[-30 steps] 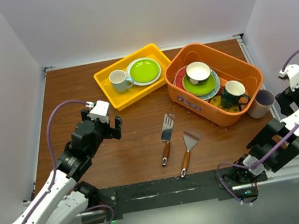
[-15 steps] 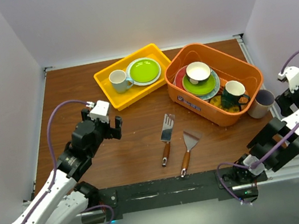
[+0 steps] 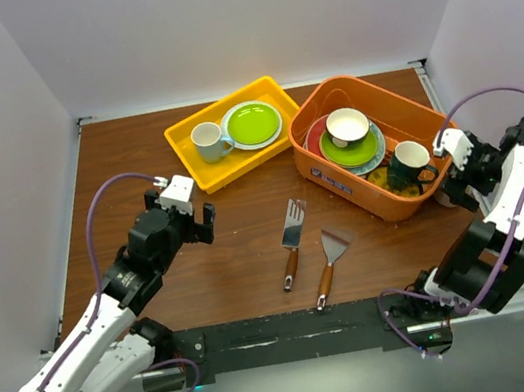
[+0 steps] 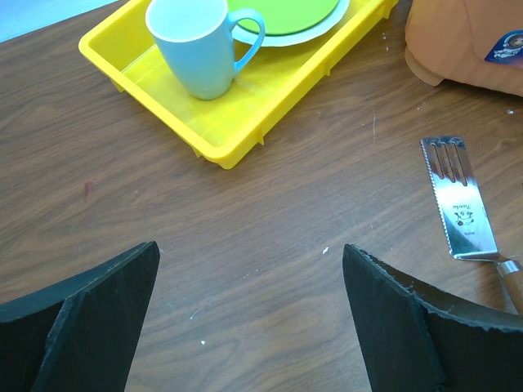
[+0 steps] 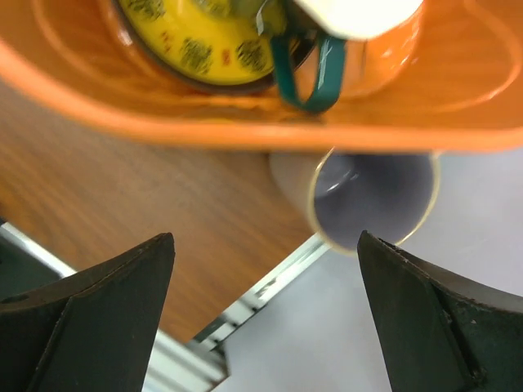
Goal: Place the mixed dishes into the plastic bin
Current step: Pick up the cup at the center of the board.
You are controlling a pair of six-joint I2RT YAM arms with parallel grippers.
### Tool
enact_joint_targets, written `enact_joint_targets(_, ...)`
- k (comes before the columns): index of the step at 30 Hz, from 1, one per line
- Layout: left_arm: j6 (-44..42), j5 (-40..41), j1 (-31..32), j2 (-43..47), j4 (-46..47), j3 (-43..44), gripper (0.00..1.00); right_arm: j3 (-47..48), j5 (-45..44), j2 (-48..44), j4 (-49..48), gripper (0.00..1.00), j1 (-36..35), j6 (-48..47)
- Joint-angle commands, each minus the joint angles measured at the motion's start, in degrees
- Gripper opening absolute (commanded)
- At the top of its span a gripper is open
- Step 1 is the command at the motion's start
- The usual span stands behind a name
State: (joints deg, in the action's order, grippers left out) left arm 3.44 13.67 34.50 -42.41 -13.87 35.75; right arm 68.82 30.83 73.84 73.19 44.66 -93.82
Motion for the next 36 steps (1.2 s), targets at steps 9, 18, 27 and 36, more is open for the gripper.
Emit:
enact_joint_targets(9,0.0,0.3,-0.3,0.0,2.2,0.0,1.0,-2.5,-4.8,5.5,-11.7,0.87,-4.4,4.7)
enact_joint_targets(18,0.0,0.4,-0.3,0.1,2.2,-0.1,1.0,-6.1,-6.9,10.2,-16.0,0.68,-5.0,5.5)
enact_joint_targets(27,0.0,0.3,-0.3,0.3,2.1,-0.1,1.0,-6.3,-8.7,10.1,-15.2,0.11,-5.0,4.4)
enact_joint_targets(36,0.1,0.3,-0.3,0.8,2.2,-0.1,1.0,-2.6,-11.0,8.8,-8.7,0.0,-4.8,2.3)
